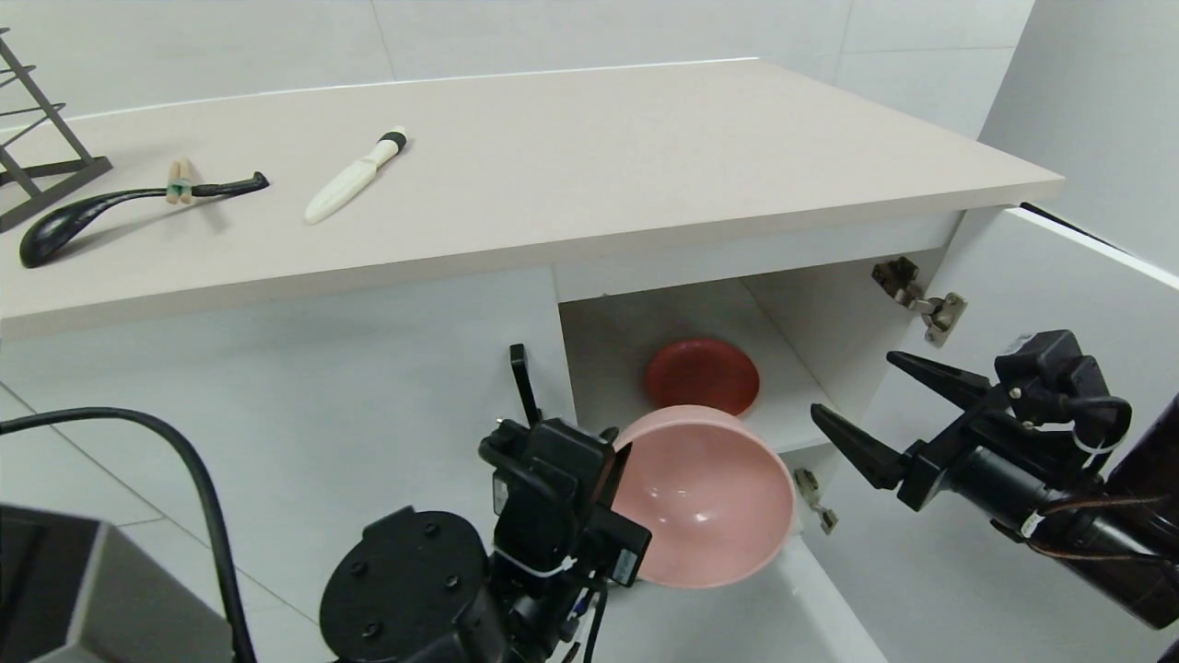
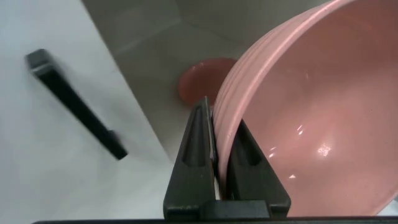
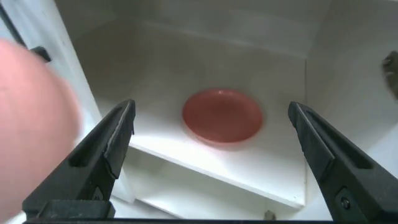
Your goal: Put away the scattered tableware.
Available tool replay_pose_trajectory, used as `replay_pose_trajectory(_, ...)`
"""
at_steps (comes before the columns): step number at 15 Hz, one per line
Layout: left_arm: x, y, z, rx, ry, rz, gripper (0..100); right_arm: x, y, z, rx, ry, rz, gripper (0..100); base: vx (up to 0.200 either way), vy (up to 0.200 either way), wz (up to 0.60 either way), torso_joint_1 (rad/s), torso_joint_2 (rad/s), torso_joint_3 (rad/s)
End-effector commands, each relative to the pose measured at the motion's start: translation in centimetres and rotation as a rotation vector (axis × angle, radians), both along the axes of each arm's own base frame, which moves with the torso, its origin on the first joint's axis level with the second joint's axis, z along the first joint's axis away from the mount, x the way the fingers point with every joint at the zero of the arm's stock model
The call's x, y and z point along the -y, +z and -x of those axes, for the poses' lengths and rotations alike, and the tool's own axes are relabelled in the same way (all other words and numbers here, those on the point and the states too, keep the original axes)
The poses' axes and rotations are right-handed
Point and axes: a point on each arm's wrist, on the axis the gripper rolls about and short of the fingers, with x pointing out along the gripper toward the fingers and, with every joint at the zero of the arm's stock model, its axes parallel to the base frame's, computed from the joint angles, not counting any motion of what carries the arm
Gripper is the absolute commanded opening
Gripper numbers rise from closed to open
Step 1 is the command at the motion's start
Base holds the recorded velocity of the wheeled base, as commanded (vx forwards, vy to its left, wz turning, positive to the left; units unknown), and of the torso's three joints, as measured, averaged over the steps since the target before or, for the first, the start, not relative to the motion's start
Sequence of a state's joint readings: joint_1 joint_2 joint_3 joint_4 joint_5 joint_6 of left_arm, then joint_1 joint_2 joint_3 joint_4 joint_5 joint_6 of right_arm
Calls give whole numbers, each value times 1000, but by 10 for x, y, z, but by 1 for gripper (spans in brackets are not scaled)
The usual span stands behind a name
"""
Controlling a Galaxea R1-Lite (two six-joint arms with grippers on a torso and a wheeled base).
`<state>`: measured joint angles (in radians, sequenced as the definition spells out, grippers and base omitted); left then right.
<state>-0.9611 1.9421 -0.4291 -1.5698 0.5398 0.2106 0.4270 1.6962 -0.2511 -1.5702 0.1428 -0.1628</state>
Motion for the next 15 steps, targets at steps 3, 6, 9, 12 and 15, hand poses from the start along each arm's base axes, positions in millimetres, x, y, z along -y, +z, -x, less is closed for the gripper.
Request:
replay_pose_trajectory(3, 31, -18, -23, -19, 178, 58, 0, 5, 8, 10, 35, -2, -6, 100, 0, 0, 0, 0, 0, 0)
replay_pose_trajectory(6, 46, -19, -33, -9, 188, 104, 0, 5, 15, 13, 65, -1, -20, 100, 0, 0, 0, 0, 0, 0)
replay_pose_trajectory(9, 50, -18, -33, 0, 179, 105, 0, 2, 11, 9, 43, 7, -18, 100, 0, 0, 0, 0, 0, 0)
replay_pose_trajectory(12, 67, 0, -34, 47, 154, 173, 0, 1, 13, 5, -9, 22, -115, 100, 0, 0, 0, 0, 0, 0)
replay_pose_trajectory(15, 76, 9, -39, 80, 154, 196, 0, 1, 16, 2, -16, 23, -154, 100, 0, 0, 0, 0, 0, 0)
